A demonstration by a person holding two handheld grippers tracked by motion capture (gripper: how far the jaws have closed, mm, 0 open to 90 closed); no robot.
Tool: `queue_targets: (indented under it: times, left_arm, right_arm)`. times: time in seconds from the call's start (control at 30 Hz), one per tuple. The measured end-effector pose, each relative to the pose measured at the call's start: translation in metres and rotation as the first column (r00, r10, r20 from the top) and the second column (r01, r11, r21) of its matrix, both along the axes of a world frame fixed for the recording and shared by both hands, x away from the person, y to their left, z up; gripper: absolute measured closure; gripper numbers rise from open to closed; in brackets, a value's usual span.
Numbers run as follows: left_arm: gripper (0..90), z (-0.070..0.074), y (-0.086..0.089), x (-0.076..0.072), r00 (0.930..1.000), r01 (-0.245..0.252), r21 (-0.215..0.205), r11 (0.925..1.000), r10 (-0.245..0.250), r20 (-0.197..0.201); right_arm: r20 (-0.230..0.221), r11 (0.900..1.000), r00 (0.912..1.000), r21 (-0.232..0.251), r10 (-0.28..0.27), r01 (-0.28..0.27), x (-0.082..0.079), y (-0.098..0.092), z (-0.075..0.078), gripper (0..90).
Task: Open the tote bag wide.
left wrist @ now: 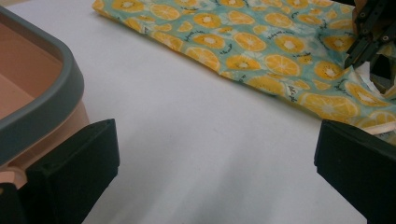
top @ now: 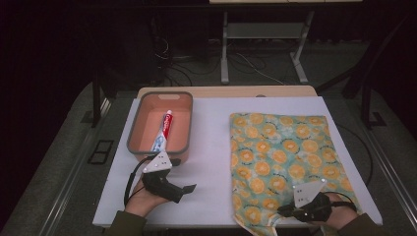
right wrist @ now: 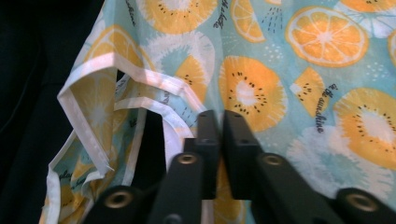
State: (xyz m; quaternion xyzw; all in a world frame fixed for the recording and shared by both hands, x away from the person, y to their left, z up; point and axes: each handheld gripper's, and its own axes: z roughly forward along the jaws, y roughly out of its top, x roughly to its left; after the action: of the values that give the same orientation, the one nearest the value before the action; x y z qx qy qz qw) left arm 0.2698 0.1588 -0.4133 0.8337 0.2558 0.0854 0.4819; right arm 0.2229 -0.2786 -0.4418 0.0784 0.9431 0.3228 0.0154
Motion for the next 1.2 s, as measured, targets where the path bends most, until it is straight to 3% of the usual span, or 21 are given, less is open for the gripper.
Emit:
queue_targets:
  times: [0.17,0.23,0.63,0.9,1.0,1.2]
  left_arm:
    - [0.0,0.000,0.000,0.000,1.0000,0.000,-0.001,1.0000,0.000,0.000]
    - [0.0,0.000,0.000,0.000,1.0000,-0.001,-0.003,1.0000,0.001,0.000]
    - [0.0,0.000,0.001,0.001,1.0000,-0.004,-0.007,1.0000,0.004,-0.002]
    - [0.0,0.001,0.001,0.001,1.0000,-0.005,-0.013,0.9999,0.005,-0.002]
    - [0.0,0.001,0.001,0.001,1.0000,-0.003,-0.013,0.9999,0.003,-0.002]
    - [0.0,0.001,0.002,0.001,1.0000,-0.004,-0.018,0.9998,0.004,-0.003]
  right_arm:
    - [-0.015,1.000,0.9998,0.014,-0.014,0.014,0.002,0.000,0.000,90.0]
    - [0.000,0.999,0.9993,0.024,-0.037,0.037,0.004,0.003,0.001,90.0]
    - [0.002,0.985,0.9894,0.090,-0.145,0.144,0.035,0.027,0.008,90.0]
    - [0.011,0.980,0.9833,0.085,-0.182,0.180,0.053,0.044,0.011,90.0]
    - [0.009,0.970,0.9745,0.101,-0.224,0.222,0.064,0.052,0.013,90.0]
    - [0.033,0.959,0.9645,0.117,-0.262,0.257,0.084,0.068,0.018,90.0]
